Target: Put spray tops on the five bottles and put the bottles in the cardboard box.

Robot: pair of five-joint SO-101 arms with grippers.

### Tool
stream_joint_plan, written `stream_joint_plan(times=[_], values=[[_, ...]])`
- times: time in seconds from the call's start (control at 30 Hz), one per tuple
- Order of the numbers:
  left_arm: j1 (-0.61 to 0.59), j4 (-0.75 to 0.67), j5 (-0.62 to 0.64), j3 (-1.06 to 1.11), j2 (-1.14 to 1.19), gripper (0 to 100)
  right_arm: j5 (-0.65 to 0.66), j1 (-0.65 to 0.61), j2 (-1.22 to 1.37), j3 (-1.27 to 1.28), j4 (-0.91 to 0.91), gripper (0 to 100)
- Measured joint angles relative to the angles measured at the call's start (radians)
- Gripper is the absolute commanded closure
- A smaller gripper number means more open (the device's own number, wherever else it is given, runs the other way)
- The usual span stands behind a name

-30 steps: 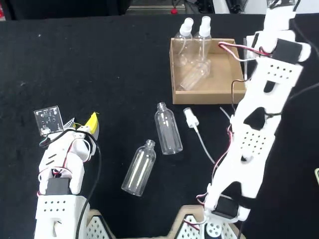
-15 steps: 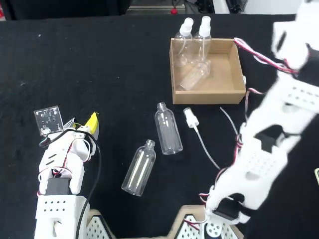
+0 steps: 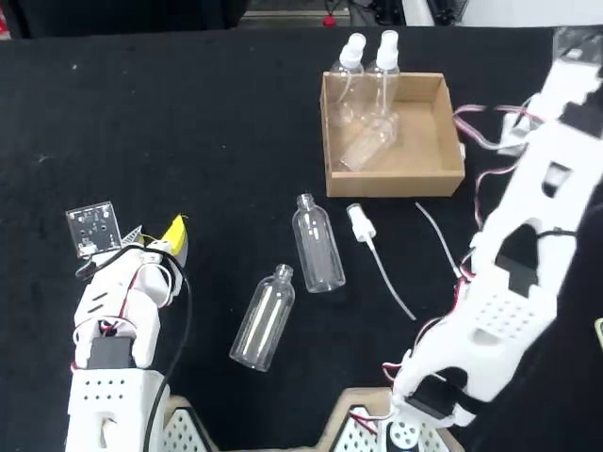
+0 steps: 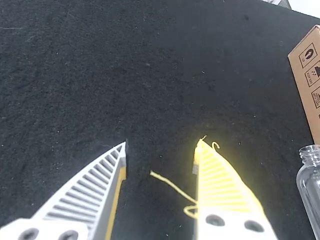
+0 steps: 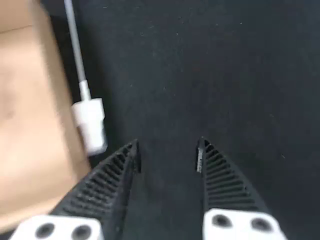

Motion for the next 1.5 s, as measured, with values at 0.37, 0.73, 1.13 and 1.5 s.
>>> stream_joint_plan(times=[0.37, 0.73, 1.13, 1.5], values=[[0.000, 0.000, 0.000, 0.000, 0.000, 79, -0.207, -0.052, 0.009, 0.353, -0.508, 82.9], [0.000, 0.000, 0.000, 0.000, 0.000, 79, -0.400, -0.075, 0.057, 0.381, -0.537, 82.8], [0.000, 0.000, 0.000, 0.000, 0.000, 79, -0.430, -0.103, 0.060, 0.381, -0.535, 82.8], [0.000, 0.000, 0.000, 0.000, 0.000, 79, -0.430, -0.121, 0.060, 0.381, -0.535, 82.8]])
